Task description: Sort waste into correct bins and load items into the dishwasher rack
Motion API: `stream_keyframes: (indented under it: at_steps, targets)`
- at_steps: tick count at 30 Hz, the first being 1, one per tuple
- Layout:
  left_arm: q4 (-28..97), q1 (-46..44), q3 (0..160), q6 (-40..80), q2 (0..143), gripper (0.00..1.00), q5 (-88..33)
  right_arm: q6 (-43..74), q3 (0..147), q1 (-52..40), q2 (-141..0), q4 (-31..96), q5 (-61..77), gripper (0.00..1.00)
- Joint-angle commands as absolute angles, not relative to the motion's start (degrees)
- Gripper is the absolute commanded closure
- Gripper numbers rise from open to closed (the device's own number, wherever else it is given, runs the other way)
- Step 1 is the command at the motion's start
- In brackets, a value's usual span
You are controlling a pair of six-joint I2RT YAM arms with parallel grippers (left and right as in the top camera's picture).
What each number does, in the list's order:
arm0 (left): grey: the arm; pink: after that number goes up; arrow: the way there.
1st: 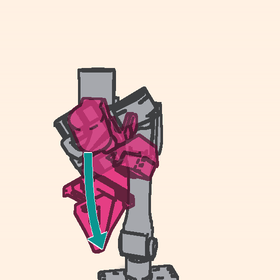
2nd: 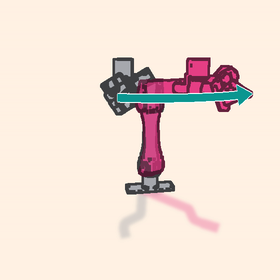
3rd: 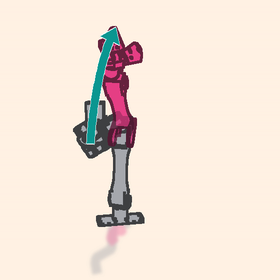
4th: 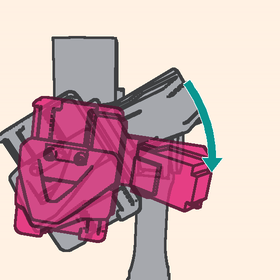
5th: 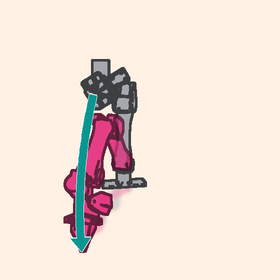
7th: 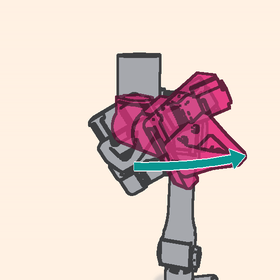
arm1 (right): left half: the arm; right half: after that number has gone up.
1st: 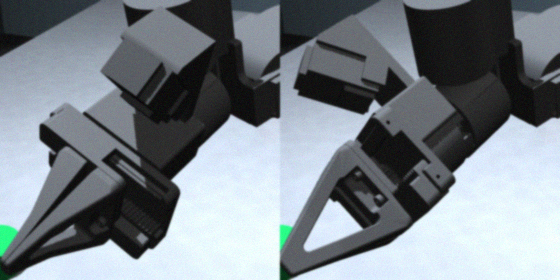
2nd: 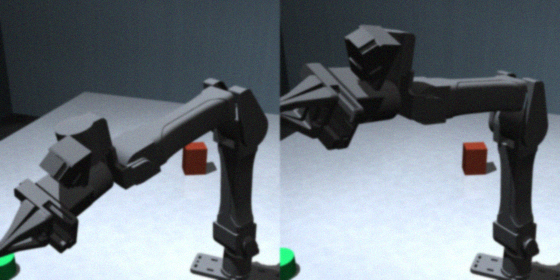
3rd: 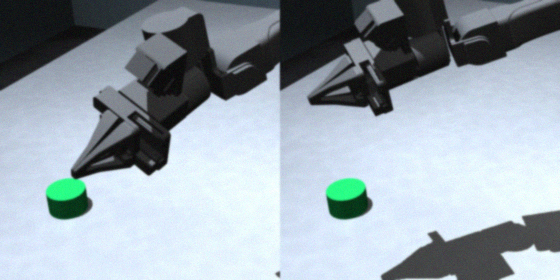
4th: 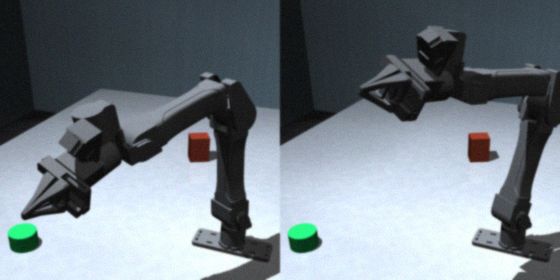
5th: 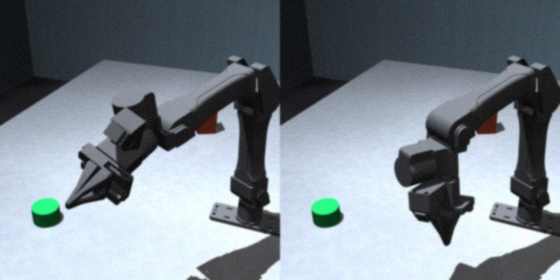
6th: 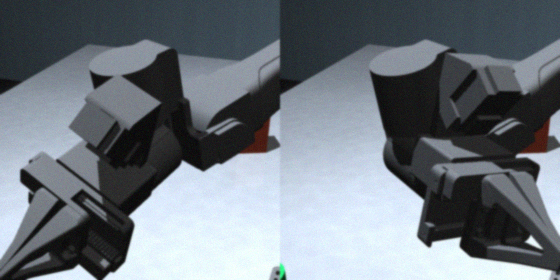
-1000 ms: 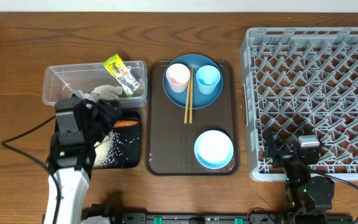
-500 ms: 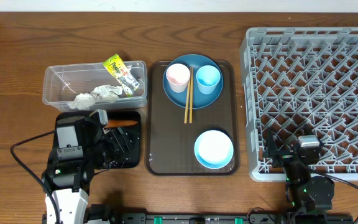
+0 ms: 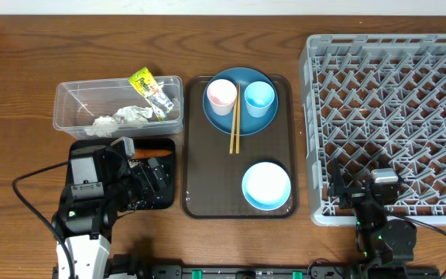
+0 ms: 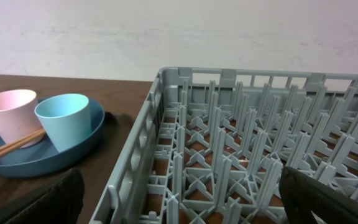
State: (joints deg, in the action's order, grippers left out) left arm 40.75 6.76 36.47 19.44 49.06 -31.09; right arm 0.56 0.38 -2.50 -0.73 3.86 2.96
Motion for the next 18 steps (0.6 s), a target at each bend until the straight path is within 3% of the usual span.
stream_keyframes:
  at_steps: [1, 18]
  targets:
    - [41.0, 7.0, 37.4, 18.9, 49.0, 0.06, -30.5, 0.1, 0.3, -3.0, -0.6, 4.1, 2.8, 0.01]
    - [41.0, 7.0, 37.4, 18.9, 49.0, 0.03, -30.5, 0.1, 0.3, -3.0, -0.7, 4.1, 2.8, 0.01]
